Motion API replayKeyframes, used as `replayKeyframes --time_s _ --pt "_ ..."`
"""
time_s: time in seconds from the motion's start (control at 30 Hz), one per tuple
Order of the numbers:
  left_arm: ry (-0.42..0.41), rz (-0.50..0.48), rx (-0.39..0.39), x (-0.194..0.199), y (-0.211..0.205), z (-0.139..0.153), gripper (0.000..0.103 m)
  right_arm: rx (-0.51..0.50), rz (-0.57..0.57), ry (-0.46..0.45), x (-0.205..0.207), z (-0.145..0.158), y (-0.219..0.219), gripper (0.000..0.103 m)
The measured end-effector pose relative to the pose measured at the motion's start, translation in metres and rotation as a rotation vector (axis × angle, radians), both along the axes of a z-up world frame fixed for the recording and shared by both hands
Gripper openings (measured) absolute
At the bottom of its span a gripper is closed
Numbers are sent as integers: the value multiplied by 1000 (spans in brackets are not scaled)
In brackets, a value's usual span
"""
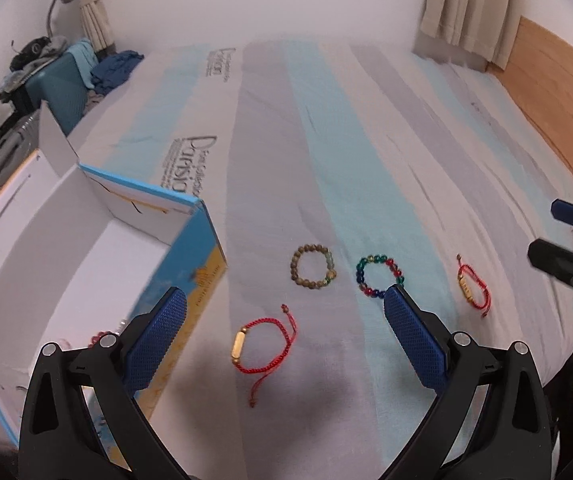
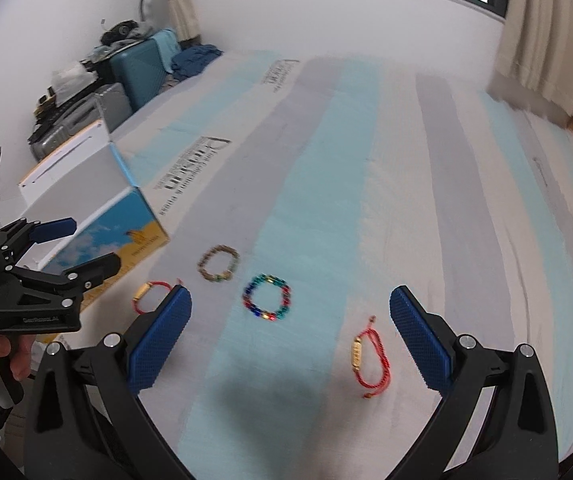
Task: Organize jewelry
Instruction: 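Withdraw both tools from the box back toward the red cord bracelets, then grasp the red cord bracelet with gold bar using the right tool while the left tool grasps the other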
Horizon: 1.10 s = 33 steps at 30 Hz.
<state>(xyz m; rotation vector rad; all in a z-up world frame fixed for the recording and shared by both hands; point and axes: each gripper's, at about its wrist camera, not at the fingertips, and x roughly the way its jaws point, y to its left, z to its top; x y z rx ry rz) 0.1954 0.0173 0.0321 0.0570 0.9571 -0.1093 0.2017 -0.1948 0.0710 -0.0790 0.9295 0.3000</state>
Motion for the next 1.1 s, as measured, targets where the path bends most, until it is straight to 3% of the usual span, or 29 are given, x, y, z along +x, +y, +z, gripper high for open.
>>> replayKeyframes --time_s 0.57,1.1 --pt "100 -18 -24 1 11 -74 96 -13 -59 113 13 -80 -40 93" --pt "177 -3 -17 15 19 -127 85 -31 -86 208 25 -136 -63 76"
